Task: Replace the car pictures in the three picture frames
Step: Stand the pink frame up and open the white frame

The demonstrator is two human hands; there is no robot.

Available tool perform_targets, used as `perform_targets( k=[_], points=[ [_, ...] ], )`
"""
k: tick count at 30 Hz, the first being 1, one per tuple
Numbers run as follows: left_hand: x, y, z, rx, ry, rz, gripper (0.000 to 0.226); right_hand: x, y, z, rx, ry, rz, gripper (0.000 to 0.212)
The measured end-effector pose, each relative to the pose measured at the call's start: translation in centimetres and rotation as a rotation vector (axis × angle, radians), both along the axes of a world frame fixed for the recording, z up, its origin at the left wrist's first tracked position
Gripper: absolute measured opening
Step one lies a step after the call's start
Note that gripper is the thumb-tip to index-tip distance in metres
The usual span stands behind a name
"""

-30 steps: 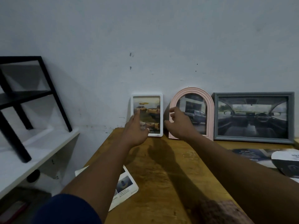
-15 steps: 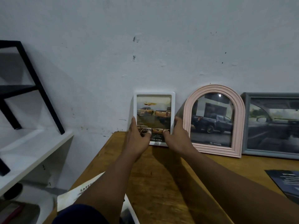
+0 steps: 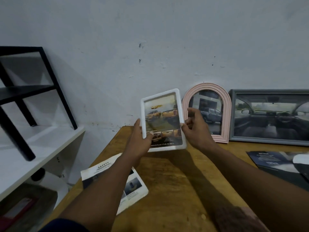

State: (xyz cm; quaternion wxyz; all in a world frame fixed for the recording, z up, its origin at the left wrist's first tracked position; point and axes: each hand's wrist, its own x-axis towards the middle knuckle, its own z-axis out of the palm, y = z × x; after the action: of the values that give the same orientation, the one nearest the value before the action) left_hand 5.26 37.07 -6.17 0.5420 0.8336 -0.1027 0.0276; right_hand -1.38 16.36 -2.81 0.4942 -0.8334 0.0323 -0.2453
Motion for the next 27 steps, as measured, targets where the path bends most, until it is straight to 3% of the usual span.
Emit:
perform_targets(
  k=[8, 13, 16, 21, 24, 27],
  points=[
    [-7.9, -5.3, 1.6, 0.034, 0.232, -0.274, 0.054, -8.8, -4.6, 5.8, -0.089, 0.029, -0.059, 0.052],
    [-9.6, -9.7, 3.2, 0.084, 0.115, -0.266, 0.056, -11.3, -6.4, 8.2, -0.332, 0.154, -0.220, 0.055],
    [-9.7, -11.4, 5.0, 0.004, 0.065, -0.249, 0.053, -12.0, -5.5, 8.3, -0.504, 0.222, -0.259, 0.056],
    [-9.4, -12.1, 6.6, -0.166, 0.185, -0.289, 0.049, -11.1, -3.0, 6.5, -0.316, 0.342, -0.105, 0.036],
    [-9.0, -11.3, 5.2, -0.150, 0.235, -0.258, 0.050, -10.3, -3.6, 4.5, -0.334, 0.325, -0.096, 0.026],
    [-8.9, -10.2, 3.0, -0.107, 0.229, -0.228, 0.047, -10.2, -5.8, 1.6, -0.383, 0.344, -0.183, 0.031]
  ],
)
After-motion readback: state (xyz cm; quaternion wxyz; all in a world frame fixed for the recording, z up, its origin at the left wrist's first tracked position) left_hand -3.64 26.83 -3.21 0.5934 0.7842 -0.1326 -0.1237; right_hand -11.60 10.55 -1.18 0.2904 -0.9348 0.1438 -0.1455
